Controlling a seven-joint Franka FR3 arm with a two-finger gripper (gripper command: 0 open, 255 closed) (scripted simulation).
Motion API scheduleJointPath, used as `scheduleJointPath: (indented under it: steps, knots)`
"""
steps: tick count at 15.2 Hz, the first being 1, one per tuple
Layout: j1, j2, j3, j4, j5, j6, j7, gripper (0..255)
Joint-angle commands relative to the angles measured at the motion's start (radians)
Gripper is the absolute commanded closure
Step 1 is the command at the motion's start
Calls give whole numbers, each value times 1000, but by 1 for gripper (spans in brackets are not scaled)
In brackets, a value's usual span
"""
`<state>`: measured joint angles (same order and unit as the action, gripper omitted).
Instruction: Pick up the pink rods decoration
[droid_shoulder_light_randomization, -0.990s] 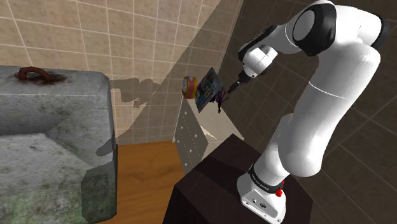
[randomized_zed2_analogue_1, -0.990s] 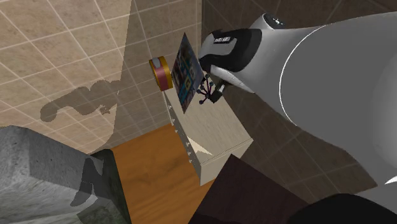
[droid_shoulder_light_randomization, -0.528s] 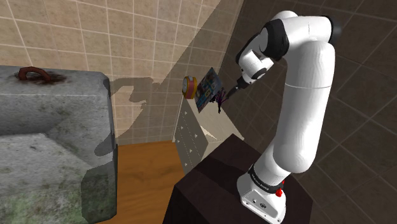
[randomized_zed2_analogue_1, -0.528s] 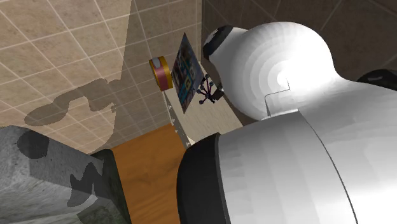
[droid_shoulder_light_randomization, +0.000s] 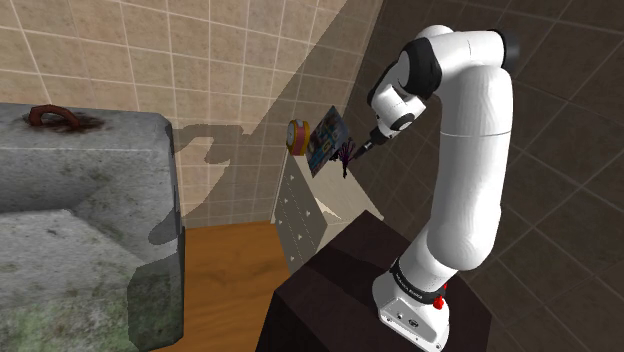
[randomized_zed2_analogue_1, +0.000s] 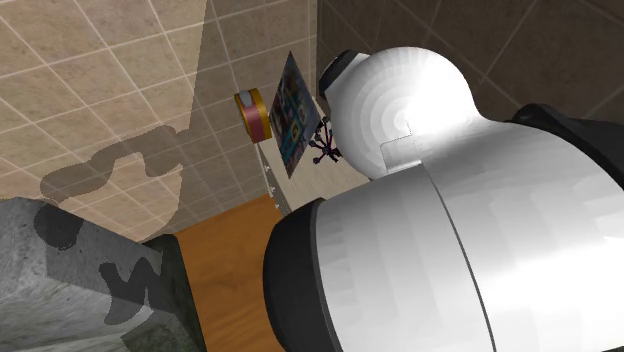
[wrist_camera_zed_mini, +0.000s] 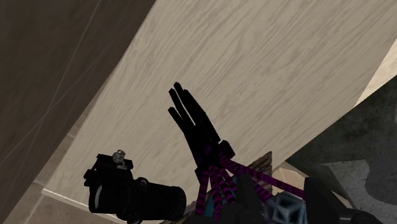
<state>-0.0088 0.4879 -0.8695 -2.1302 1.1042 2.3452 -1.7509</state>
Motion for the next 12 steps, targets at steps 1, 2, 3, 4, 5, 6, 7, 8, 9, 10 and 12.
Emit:
scheduleJointPath:
  steps: [1,2,3,4,5,6,7,8,9,10,12]
  knots:
    - [-1,1,1,1,2,0,-1,255]
    - [-1,1,1,1,1,0,-1,255]
    - [-1,1,1,1,1,0,-1,255]
    - [-2,2,1,1,2,0,-1,255]
    - [-2,2,1,1,2,0,-2,255]
    - [-1,2,1,1,2,0,-2,255]
    - [-2,2,1,1,2,0,-2,255]
    - [1,0,1,-2,2,2,-1,255]
    - [9,-12,-9,-4,-13,-1,10,255]
    - [17,-23,-18,-5,-28,-4,21,255]
    - [33,-46,-38,-7,-57,-10,44,255]
